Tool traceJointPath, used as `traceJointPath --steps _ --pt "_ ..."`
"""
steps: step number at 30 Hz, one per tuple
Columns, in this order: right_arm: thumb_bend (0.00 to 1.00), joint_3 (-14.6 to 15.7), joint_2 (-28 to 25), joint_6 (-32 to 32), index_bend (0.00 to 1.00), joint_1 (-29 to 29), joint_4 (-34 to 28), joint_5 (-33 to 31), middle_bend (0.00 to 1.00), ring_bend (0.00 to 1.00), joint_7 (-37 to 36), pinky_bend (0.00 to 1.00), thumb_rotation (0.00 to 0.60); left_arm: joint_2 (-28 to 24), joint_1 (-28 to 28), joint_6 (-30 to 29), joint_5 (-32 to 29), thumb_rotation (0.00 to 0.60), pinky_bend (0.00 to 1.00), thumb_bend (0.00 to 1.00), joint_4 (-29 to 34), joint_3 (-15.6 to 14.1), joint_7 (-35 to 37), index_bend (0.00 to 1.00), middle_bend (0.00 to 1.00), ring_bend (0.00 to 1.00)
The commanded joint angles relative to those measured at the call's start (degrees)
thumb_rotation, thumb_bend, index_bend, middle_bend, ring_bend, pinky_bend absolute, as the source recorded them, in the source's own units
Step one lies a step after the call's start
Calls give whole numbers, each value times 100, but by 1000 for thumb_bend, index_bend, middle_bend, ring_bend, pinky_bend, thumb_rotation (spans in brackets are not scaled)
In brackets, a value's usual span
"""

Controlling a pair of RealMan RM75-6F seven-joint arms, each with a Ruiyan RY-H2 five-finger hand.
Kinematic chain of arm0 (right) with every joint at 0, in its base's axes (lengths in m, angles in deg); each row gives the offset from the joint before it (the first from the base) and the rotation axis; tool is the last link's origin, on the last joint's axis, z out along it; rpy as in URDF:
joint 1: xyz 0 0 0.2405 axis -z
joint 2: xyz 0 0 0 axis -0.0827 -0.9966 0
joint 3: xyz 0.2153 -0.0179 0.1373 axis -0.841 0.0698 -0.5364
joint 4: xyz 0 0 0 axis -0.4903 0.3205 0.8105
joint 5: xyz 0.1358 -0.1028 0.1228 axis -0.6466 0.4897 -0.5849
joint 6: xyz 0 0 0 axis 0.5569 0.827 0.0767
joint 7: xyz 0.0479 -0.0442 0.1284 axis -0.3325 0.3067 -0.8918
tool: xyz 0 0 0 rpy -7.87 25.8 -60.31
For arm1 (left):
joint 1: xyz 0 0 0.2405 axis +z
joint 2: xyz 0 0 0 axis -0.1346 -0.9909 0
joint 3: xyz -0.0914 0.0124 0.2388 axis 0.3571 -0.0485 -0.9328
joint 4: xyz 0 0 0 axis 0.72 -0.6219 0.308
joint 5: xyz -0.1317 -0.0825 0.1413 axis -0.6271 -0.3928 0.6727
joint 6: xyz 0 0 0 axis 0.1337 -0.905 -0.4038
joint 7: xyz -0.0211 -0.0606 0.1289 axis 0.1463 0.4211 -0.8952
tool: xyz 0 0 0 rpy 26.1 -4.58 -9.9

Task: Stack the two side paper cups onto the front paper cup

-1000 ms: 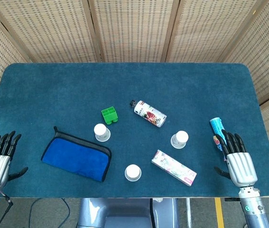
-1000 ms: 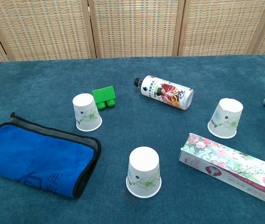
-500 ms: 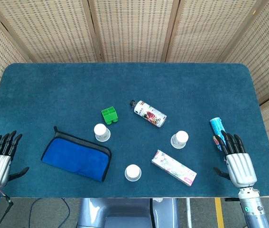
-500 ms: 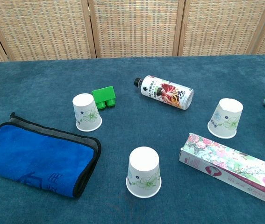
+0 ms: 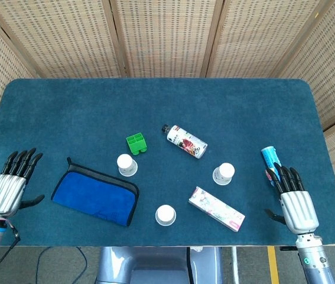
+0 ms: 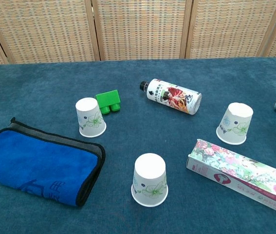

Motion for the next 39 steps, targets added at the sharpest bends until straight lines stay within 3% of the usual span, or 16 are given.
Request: traceJointPath --steps 1,8,11,23,39 --pt "69 8 -8 7 42 5 -8 14 0 0 -13 0 600 -217 -403 477 -206 600 0 0 90 253 -13 6 0 0" --pt "68 15 -10 -45 42 -1 3 -26 0 0 -27 0 600 -186 -1031 1372 -640 600 0 0 32 482 -74 179 0 0" --pt "68 -9 -5 -88 42 -19 23 -80 0 0 -52 0 600 -14 -1555 2114 -949 600 0 0 -163 613 -172 225 0 0" --pt "65 -136 28 -319 42 -105 166 -411 0 0 -170 0 600 604 -2412 2942 -1501 600 0 0 -578 674 -637 200 0 0" --pt "64 -273 20 -514 42 -178 328 -766 0 0 -373 0 600 1311 -3308 3597 -2141 600 0 0 -1050 670 -1132 205 0 0"
